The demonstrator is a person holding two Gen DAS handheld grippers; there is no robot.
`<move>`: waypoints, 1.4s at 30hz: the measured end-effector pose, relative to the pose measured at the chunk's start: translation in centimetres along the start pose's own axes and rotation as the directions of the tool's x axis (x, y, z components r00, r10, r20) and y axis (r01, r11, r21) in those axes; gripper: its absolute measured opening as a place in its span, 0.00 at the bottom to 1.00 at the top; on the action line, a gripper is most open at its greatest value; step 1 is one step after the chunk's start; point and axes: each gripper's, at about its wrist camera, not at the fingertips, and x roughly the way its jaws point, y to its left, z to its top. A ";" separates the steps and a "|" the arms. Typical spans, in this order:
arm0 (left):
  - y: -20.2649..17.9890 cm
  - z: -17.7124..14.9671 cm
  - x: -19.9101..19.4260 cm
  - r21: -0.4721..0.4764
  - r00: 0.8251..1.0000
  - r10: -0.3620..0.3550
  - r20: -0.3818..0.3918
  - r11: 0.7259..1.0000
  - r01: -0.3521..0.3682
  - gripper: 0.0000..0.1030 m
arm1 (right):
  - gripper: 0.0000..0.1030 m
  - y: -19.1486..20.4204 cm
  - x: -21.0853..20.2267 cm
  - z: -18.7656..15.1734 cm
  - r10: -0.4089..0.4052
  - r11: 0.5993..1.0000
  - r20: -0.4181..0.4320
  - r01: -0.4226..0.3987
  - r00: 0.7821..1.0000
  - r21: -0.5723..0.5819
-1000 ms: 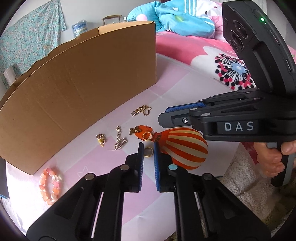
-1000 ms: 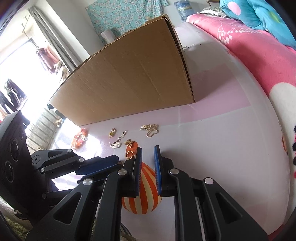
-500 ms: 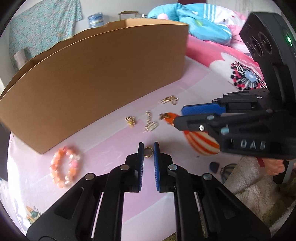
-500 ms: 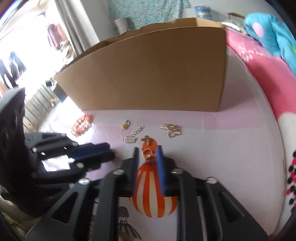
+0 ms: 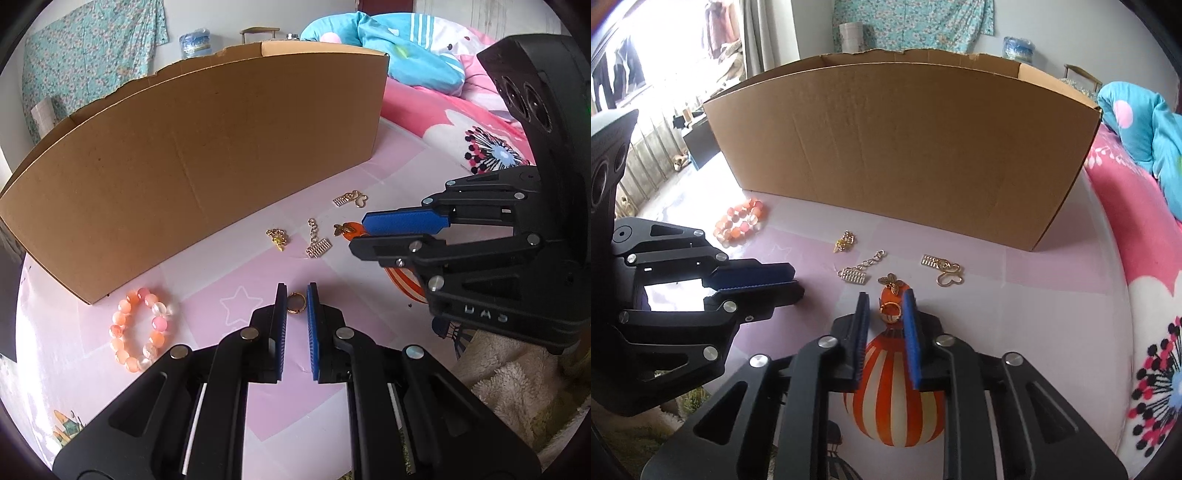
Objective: Organize jewelry
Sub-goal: 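Close the left tool on the small gold ring, then lift the gold ring and carry it over the box with the left tool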
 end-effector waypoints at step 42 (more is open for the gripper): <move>1.8 -0.3 -0.6 0.214 0.993 -0.114 -0.022 0.970 0.116 0.14 | 0.11 -1.3 -3.5 -1.0 0.131 0.976 0.131 -0.152 0.983 0.158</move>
